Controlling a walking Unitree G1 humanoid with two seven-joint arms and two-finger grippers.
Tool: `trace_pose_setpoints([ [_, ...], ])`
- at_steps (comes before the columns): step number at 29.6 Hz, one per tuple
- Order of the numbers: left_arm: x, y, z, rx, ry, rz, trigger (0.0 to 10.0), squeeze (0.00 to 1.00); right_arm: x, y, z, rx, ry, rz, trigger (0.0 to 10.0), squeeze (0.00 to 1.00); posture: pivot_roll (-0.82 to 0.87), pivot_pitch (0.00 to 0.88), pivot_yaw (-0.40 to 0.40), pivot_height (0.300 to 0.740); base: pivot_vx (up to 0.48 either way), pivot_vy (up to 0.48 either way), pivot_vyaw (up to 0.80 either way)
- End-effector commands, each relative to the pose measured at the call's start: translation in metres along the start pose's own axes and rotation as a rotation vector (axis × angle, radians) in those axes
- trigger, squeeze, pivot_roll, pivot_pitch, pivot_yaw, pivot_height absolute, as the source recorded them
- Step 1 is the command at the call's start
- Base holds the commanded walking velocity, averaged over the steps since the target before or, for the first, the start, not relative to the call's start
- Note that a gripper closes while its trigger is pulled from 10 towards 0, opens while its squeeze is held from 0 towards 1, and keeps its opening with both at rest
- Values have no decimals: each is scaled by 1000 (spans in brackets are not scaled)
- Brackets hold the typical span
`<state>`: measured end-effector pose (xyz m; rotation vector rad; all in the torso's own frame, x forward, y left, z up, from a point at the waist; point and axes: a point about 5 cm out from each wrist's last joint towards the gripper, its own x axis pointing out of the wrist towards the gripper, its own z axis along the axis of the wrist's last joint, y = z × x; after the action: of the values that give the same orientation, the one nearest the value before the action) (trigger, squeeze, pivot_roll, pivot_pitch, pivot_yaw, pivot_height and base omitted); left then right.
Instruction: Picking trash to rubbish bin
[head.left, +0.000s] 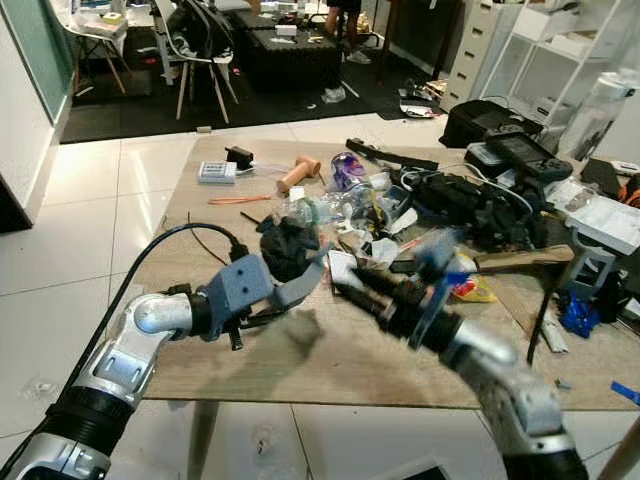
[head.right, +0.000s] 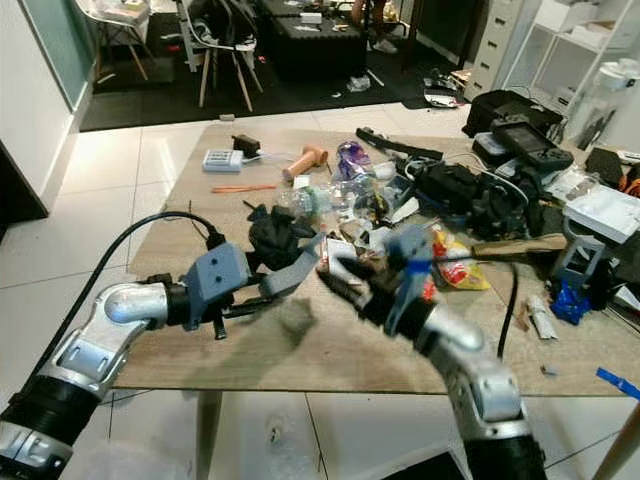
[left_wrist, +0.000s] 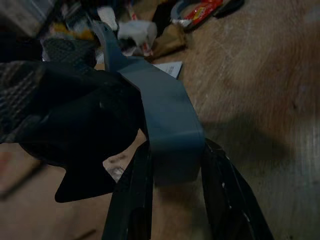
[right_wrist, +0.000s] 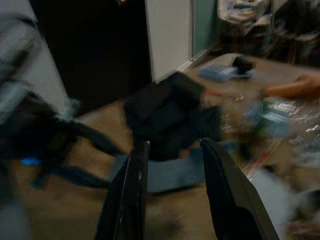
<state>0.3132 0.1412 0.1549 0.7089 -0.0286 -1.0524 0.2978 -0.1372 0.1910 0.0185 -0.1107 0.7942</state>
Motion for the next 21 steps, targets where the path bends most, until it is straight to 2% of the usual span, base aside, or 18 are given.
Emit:
trace_pose_setpoints([
  [1, -4, 3, 1, 109, 20, 9, 0, 0, -3, -12, -2, -90, 34, -86, 10000, 0, -98, 70, -29, 740, 0, 0, 0],
  [2, -4, 3, 1, 109, 20, 9, 0, 0, -3, -12, -2, -90, 34, -86, 10000, 0, -98, 70, -29, 740, 0, 0, 0],
  [6, -4, -4, 4, 245, -14, -11, 0, 0, 2, -21, 3, -168, 33, -150, 10000, 0, -93, 71, -33, 740, 0, 0, 0],
  [7, -5, -6, 4, 264, -19, -15, 0, 0, 3, -21, 4, -181, 33, -152, 10000, 396, -93, 71, -33, 740, 0, 0, 0],
  [9, -4, -8, 2, 291, -16, -24, 0, 0, 4, -20, 5, -181, 31, -152, 10000, 396, -90, 71, -38, 740, 0, 0, 0],
  [10, -4, -12, 0, 313, -10, -35, 0, 0, 5, -20, 7, -180, 25, -155, 10000, 1000, -87, 73, -38, 740, 0, 0, 0],
  [11, -4, -17, -3, 352, -6, -49, 0, 0, 8, -19, 9, -185, 18, -138, 10000, 1000, -86, 73, -38, 740, 0, 0, 0],
  [13, -4, -19, -3, 361, -8, -50, 0, 0, 8, -18, 9, -190, 17, -130, 10000, 1000, -85, 74, -38, 740, 0, 0, 0],
  [15, -3, -26, -2, 397, -40, -79, 0, 0, 11, -12, 13, -184, -13, -69, 10000, 1000, -83, 74, -37, 740, 0, 0, 0],
  [20, 0, -32, -3, 396, -45, -110, 0, 0, 14, -2, 18, -183, -51, 4, 10000, 1000, -85, 72, -38, 740, 0, 0, 0],
  [21, 2, -34, -4, 393, -48, -113, 0, 0, 15, 0, 19, -191, -50, 23, 10000, 796, -87, 71, -38, 740, 0, 0, 0],
])
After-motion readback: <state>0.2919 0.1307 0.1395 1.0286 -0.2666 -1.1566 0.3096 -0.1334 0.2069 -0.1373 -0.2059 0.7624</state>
